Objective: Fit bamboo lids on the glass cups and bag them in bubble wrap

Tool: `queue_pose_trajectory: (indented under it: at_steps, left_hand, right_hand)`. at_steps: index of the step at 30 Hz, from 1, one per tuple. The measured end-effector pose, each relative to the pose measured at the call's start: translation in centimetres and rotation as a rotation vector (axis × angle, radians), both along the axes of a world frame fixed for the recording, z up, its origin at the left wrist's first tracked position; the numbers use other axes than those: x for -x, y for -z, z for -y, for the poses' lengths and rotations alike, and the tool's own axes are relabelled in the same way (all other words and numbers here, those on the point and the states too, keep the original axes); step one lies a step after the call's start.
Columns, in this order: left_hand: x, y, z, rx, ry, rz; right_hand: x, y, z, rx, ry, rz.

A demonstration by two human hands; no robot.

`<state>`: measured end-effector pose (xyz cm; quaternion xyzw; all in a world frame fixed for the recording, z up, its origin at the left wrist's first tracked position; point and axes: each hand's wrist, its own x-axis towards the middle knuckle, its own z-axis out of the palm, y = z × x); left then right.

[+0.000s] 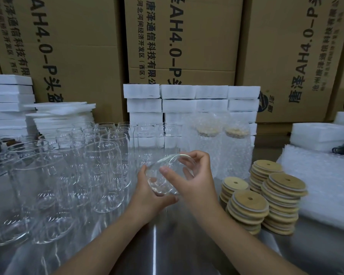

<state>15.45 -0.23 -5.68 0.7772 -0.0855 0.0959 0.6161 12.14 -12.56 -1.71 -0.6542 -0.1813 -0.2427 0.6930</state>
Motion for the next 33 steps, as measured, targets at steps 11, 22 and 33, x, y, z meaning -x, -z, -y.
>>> queue_pose_trajectory:
  at_steps: [11,22,33]
  left_hand:
    - [0.3,-0.1,0.3,-0.085,0.000,0.075]
    - [0.0,0.3,0.1,-0.030,0.005,0.054]
    - [0.4,0.3,0.1,0.121,0.056,-0.013]
  right_hand:
    - [-1.2,-0.5,1.2,-0.199,0.029,-0.059]
    - [-0.7,-0.7,1.0,-0.205,-0.029,-0.062]
    - [-0.7,-1.4,1.2,-0.368,-0.128,-0.166]
